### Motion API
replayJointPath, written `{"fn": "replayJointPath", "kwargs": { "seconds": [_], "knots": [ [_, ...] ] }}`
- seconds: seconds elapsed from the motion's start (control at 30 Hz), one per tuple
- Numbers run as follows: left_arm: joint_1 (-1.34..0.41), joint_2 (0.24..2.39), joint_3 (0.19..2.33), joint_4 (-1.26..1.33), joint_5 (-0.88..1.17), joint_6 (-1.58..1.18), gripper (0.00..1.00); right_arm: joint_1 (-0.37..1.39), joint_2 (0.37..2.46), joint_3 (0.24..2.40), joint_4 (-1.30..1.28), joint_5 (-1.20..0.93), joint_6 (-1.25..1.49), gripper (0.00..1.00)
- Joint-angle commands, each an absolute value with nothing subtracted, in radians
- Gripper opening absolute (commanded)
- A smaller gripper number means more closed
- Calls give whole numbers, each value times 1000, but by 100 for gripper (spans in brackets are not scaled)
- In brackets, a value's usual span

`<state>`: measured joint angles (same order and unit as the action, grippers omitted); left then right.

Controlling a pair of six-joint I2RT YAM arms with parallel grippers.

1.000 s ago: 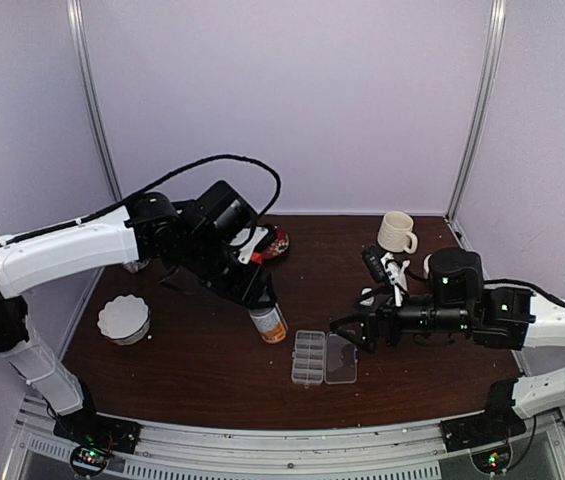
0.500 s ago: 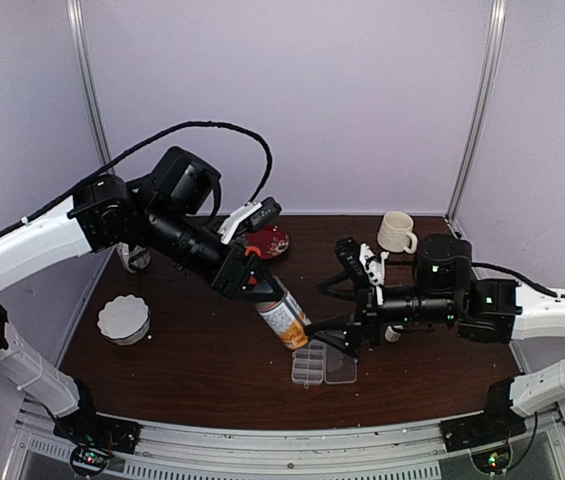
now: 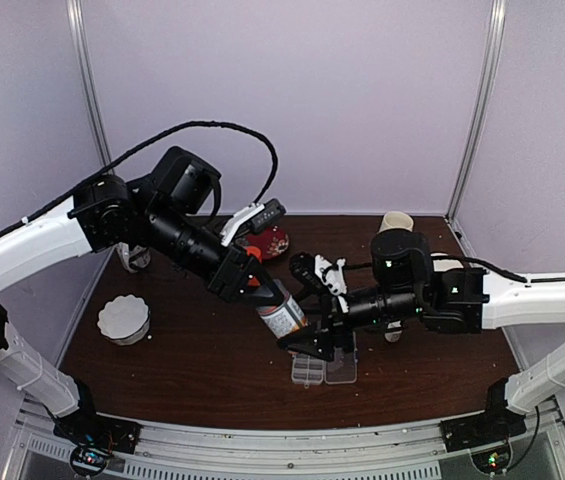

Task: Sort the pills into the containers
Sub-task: Pass from the left arm to the right, then unscrew the lid of the pill bottle from the pill bottle.

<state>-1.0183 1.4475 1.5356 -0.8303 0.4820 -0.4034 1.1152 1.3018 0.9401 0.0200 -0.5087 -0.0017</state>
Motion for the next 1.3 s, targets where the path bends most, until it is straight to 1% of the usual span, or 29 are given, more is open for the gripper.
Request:
{"fn": "replayJointPath", "kwargs": {
  "seconds": [0.0, 0.07, 0.17, 0.23, 0.3, 0.4, 0.47, 0.57, 0.6, 0.67, 0.7, 0.8, 0.83, 0.87, 0.97, 1.07, 1.17, 1.27],
  "knots": [
    [-1024, 1442, 1566, -772, 493, -386, 23, 1128, 1315, 976, 7, -488, -27, 65],
    [-1024, 1441, 1565, -772, 473, -402, 23, 1133, 1319, 977, 7, -459, -38, 52],
    [-1023, 1441, 1566, -772, 430, -458, 22, 1148, 1313, 967, 7, -356, -60, 42],
    [-1021, 1440, 1572, -784, 374, -547, 21, 1170, 1304, 958, 12, -233, -89, 35],
    [-1020, 1434, 1562, -787, 297, -715, 18, 1200, 1298, 954, 14, -80, -128, 29],
    [-1020, 1393, 1457, -668, 298, -912, 12, 1235, 1299, 938, 56, 121, -169, 21],
    [-1021, 1363, 1405, -620, 288, -1002, 12, 1252, 1304, 924, 107, 225, -191, 20],
    [-1022, 1326, 1350, -561, 254, -1113, 16, 1290, 1318, 909, 171, 363, -232, 15],
    [-1021, 1317, 1328, -531, 253, -1152, 22, 1301, 1321, 901, 193, 388, -250, 15],
    [-1021, 1308, 1290, -477, 261, -1203, 44, 1307, 1322, 897, 210, 400, -262, 15],
    [-1021, 1305, 1290, -465, 258, -1201, 56, 1306, 1313, 885, 220, 395, -251, 15],
    [-1020, 1262, 1284, -468, 191, -1148, 86, 1296, 1262, 827, 279, 292, -225, 16],
    [-1021, 1242, 1275, -461, 172, -1118, 93, 1287, 1247, 817, 277, 240, -212, 17],
    [-1021, 1217, 1270, -463, 147, -1086, 97, 1279, 1237, 815, 262, 205, -195, 17],
    [-1017, 1146, 1282, -484, 109, -944, 98, 1254, 1211, 811, 194, 64, -172, 19],
    [-1013, 1097, 1320, -492, 133, -687, 97, 1223, 1184, 809, 141, -120, -139, 19],
    [-1014, 1055, 1288, -435, 272, -369, 98, 1165, 1163, 817, 113, -342, -80, 18],
    [-1014, 998, 1165, -313, 426, -79, 97, 1143, 1165, 853, 61, -506, -49, 17]
  ]
}}
